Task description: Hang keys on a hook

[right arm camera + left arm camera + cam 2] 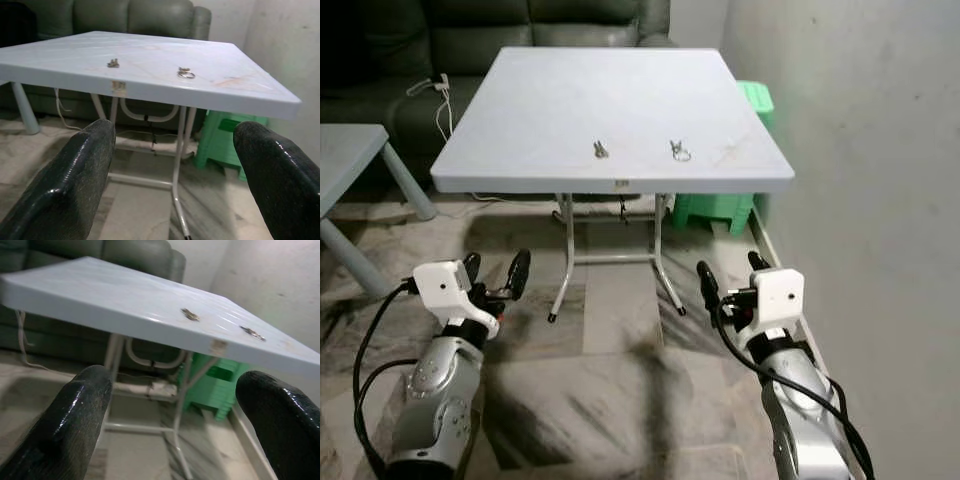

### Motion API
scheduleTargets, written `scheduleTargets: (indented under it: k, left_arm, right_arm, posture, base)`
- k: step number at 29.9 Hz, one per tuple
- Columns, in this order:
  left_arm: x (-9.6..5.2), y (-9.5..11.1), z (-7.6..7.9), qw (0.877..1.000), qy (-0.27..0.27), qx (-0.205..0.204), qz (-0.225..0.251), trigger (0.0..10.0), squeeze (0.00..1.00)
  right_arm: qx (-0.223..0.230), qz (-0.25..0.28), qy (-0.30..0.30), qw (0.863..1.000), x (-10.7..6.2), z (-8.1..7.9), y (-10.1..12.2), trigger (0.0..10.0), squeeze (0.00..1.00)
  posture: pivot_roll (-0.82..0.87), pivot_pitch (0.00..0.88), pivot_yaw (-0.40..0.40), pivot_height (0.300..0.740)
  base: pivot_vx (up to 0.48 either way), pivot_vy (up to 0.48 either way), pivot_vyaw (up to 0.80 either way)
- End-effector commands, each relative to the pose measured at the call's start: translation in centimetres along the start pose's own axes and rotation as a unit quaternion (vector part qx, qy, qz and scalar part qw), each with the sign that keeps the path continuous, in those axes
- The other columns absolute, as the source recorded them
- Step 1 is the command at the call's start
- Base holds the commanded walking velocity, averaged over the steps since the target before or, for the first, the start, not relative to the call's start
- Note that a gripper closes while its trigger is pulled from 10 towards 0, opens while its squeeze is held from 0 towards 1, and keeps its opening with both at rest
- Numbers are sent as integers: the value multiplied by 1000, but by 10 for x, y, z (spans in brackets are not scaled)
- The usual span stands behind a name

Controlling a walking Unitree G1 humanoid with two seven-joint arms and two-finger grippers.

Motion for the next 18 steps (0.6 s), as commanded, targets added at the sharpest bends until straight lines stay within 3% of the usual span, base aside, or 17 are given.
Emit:
scheduleTargets:
  k: [1, 12, 18]
  left_arm:
    - [1, -2, 3, 1000, -5, -3, -9, 10000, 0]
    - [2, -2, 3, 1000, -1, -24, -11, 10000, 0]
    - [1, -2, 2, 1000, 2, -26, -12, 10000, 0]
  right_arm:
    - [-2, 0, -6, 1000, -1, 6, 3, 10000, 0]
    - [-2, -2, -6, 1000, -1, 7, 2, 10000, 0]
    - [-1, -3, -6, 1000, -1, 6, 2, 10000, 0]
  posture:
    - [-43, 55, -45, 740]
    - [-42, 68, -49, 740]
    - [-41, 72, -51, 740]
  base:
    - [0, 0, 0]
    - [0, 0, 0]
    - [0, 336, 0]
Point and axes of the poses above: a point about 5 cm out from each wrist's last joint towards the gripper, its own x axis pointing out of the wrist towards the gripper, its own y axis along the axis of the wrist's last joint, z = x × y, the point moved 2 cm from there along x, pointing out of the wrist towards the gripper, and after that the axes turned 4 degrees about x, right-handed, at the moved point
